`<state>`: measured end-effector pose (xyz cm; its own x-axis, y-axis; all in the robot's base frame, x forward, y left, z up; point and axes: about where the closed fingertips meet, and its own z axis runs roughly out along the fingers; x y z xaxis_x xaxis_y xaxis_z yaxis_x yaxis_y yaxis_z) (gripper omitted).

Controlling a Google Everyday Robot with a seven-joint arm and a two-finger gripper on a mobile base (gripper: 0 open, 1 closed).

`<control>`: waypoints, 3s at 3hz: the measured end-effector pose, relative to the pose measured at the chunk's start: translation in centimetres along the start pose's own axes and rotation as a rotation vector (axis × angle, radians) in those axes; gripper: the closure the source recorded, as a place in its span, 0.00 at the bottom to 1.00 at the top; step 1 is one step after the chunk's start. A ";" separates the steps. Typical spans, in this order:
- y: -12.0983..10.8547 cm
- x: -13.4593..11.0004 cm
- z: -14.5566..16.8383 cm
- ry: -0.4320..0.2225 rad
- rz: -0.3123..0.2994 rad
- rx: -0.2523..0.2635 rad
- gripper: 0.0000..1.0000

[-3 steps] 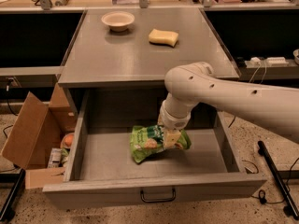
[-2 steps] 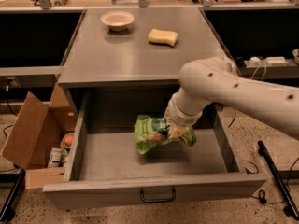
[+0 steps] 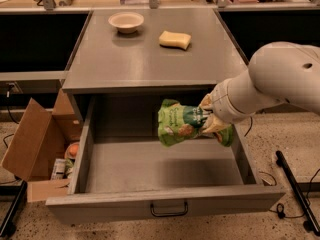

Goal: Pick green rice chip bag from top drawer and place on counter

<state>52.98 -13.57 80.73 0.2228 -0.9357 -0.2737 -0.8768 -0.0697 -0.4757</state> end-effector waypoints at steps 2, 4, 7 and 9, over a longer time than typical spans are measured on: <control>-2.5 -0.2 -1.2 -0.016 0.014 0.029 1.00; -14.2 -2.3 -6.1 -0.180 0.060 0.165 1.00; -23.5 -0.6 -1.7 -0.261 0.200 0.175 1.00; -24.6 2.8 4.4 -0.242 0.253 0.094 0.63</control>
Offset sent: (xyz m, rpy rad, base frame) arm 0.0851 -0.0054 0.1143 0.1350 -0.1044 -0.0677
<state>77.08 -12.90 88.02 0.1077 -0.8094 -0.5773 -0.8768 0.1964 -0.4389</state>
